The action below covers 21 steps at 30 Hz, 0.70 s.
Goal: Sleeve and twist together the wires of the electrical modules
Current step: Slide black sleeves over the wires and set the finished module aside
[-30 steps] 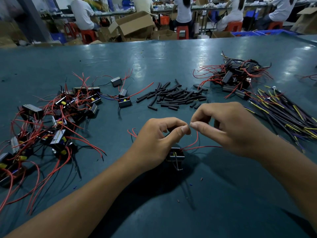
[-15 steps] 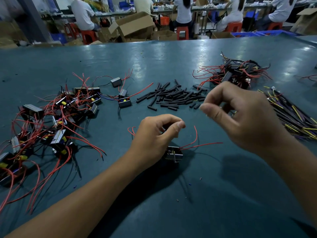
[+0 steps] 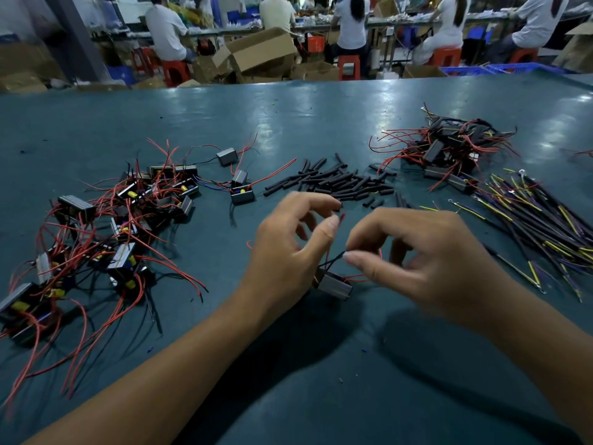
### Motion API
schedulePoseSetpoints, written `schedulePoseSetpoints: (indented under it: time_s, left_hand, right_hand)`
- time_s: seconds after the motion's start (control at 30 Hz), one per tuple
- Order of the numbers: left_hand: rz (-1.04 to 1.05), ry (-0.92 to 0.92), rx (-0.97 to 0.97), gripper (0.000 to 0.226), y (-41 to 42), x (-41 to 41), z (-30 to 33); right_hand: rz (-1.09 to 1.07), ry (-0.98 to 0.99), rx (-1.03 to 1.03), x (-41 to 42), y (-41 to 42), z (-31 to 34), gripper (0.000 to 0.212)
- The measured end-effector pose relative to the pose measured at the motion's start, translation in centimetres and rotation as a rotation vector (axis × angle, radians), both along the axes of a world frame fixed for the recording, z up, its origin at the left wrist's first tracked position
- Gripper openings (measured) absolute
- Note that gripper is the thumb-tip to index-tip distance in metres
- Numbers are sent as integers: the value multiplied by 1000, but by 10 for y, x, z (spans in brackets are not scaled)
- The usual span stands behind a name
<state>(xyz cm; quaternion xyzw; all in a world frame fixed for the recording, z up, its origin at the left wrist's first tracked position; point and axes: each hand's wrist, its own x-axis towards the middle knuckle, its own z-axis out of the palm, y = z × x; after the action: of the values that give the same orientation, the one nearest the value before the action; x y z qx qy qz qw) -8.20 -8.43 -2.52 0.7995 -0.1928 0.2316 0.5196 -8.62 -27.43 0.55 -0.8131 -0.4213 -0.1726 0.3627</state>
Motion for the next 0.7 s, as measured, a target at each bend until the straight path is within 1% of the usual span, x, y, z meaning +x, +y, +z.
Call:
schedulePoseSetpoints:
  time_s: [0.07,0.1,0.17,0.23,0.3,0.37,0.47,0.57,0.7]
  left_hand:
    - [-41,-156,70,12,5,-4,4]
    - [-97,-185,97,12,7,-7,5]
    - [-157,-176,144,15,7,-10,5]
    - [-139,-152,157,18,4,-10,3]
    - [-118,-107,129,14,-1,-9,0]
    - [-136,-53,77,8,-4,-8,-3]
    - [-175,-25,50,5,-4,-7,-5]
    - [-212,-18,58,6,-3,-6,-2]
    - [-244,-13,78,15,-3,-7,0]
  right_hand:
    - [-45,125,123,2,-2,0,6]
    - [-63,176,167,3,-3,-1,6]
    - [-86,221,201,4,-4,-3,7]
    - [-90,226,197,4,-4,-4,7]
    - [-88,196,182,5,-4,-5,7]
    - [-88,98,118,7,-6,-3,8]
    - [-84,-138,-12,10,-11,0,7]
    - [-71,-267,-36,14,-15,2,12]
    - [-65,-404,-136,16,-19,5,16]
